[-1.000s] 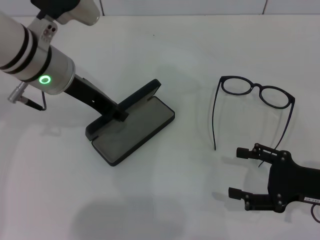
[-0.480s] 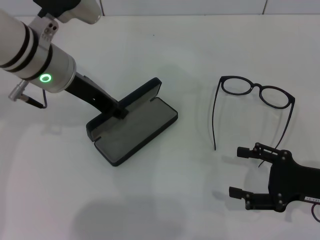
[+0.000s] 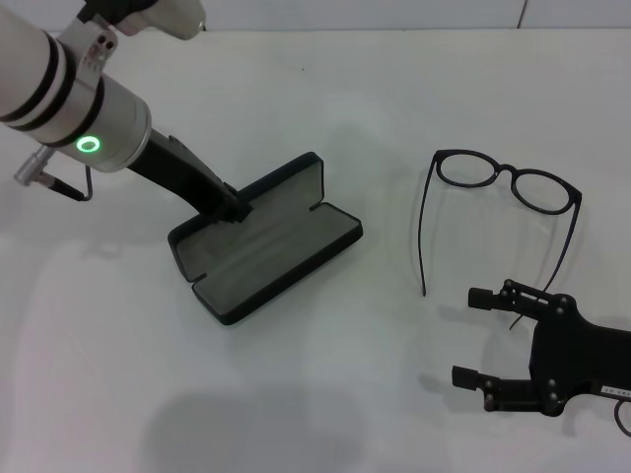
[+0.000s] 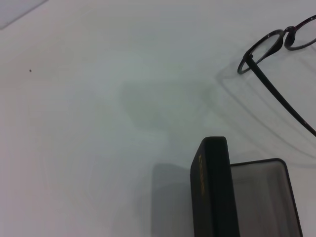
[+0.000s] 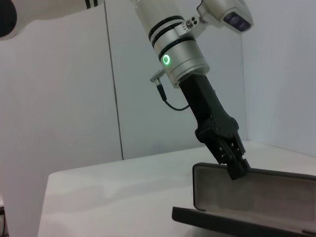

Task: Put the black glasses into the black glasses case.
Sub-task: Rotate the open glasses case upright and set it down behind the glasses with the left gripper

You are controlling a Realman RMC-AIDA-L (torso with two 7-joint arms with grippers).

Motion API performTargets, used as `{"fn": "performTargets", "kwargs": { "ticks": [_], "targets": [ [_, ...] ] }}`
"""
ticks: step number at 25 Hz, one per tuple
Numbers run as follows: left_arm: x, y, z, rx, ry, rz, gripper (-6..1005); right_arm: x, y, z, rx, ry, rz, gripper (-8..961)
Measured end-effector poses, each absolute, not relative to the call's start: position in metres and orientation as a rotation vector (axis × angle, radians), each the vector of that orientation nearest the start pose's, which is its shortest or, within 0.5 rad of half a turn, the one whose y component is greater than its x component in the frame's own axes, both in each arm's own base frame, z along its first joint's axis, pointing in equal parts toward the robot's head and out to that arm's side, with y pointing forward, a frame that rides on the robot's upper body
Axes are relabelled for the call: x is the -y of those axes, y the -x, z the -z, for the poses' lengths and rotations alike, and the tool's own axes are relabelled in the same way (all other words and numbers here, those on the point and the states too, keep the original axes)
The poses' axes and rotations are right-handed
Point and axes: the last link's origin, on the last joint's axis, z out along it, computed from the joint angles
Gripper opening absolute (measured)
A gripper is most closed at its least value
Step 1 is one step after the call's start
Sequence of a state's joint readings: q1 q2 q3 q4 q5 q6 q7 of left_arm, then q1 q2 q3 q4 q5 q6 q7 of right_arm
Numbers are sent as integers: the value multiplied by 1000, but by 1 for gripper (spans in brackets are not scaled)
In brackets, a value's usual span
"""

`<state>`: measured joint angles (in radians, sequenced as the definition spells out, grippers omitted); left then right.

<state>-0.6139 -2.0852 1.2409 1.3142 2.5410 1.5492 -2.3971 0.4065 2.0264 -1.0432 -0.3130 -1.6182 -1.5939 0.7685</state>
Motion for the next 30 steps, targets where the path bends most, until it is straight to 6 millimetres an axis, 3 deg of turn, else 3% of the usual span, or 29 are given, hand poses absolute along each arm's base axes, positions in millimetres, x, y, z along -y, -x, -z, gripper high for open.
{"fn": "performTargets", "kwargs": {
  "ticks": [7,19,30],
  "targets": [
    [-367,179,-17,773,2664,-354,213,-257,-288,45,-222,2765,-875,878],
    [-366,169,-27,183,2793,-170,213,-256,-290,45,-228,2762,-873,877],
    [-379,175,-7,-1,2740,-285,212,-255,-290,45,-233,2761,-871,877]
  ]
}}
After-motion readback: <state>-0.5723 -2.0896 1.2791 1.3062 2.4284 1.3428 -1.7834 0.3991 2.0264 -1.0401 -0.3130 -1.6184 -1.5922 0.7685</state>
